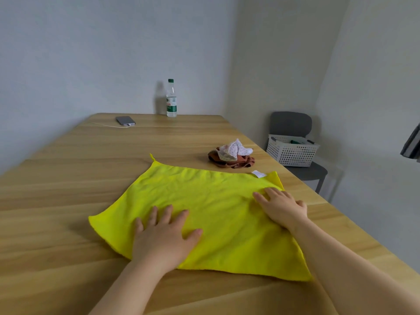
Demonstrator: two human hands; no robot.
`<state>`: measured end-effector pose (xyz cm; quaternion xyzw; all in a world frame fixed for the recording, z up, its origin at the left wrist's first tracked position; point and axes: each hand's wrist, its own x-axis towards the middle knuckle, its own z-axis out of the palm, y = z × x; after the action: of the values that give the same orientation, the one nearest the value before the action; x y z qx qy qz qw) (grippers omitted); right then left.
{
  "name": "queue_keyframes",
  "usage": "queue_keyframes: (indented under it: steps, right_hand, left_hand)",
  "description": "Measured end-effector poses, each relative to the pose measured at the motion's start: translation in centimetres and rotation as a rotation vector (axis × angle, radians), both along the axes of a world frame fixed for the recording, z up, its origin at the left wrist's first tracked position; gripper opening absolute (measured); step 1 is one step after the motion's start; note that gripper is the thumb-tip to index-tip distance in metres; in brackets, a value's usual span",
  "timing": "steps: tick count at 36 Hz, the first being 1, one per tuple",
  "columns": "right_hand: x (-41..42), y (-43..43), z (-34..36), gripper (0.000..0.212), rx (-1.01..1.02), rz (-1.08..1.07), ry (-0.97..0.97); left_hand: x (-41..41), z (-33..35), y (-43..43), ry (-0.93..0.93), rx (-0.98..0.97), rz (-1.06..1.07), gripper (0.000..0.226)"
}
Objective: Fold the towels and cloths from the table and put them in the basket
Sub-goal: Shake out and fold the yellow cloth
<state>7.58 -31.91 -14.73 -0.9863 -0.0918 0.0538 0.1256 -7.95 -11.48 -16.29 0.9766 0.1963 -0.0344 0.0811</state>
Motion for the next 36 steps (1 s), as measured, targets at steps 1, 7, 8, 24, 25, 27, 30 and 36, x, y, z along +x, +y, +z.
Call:
queue_keyframes:
  steps: [1,7,8,24,25,27,30,36]
  right_hand:
    - [0.3,-0.1,0.1,0.066,0.010,-0.008,0.021]
    - [-0.8,-0.6,1.6,0.053,0.325,-0.159,0.013]
    - [-1.4,-0.9,1.7,0.052,0.268,-0.192,-0.028]
    - [-6.9,-4.7,0.9,0.011,0.256,-0.299,0.065]
    - [-6.7,-5.1,0.9,0.014,0.289,-0.288,0.065]
    - [-6.5,-5.9,1.1,0.013,0.329,-0.288,0.048]
    - [-6.1,-7.0,1.2,0.013,0.393,-0.322,0.036]
    - [-4.8,-7.0,1.6,0.013,0.448,-0.441,0.102]
  left_hand:
    - [0.0,0.1,-0.2,0.003,-0.004,-0.006,0.066]
    - [0.0,1.0,-0.9,-0.133,-0.079,0.026,0.058]
    - [-0.1,1.1,-0.8,-0.157,-0.068,0.035,0.057]
    - [-1.7,1.8,-1.7,-0.160,-0.166,-0.092,0.044]
    - [-1.6,1.8,-1.4,-0.210,-0.291,-0.089,0.039]
    - [-1.6,1.7,-0.8,-0.308,-0.515,-0.086,0.026]
    - [-1.7,1.7,-0.1,-0.375,-0.439,-0.065,0.027]
    - [-1.8,1.1,1.0,-0.249,-0.070,-0.087,0.042]
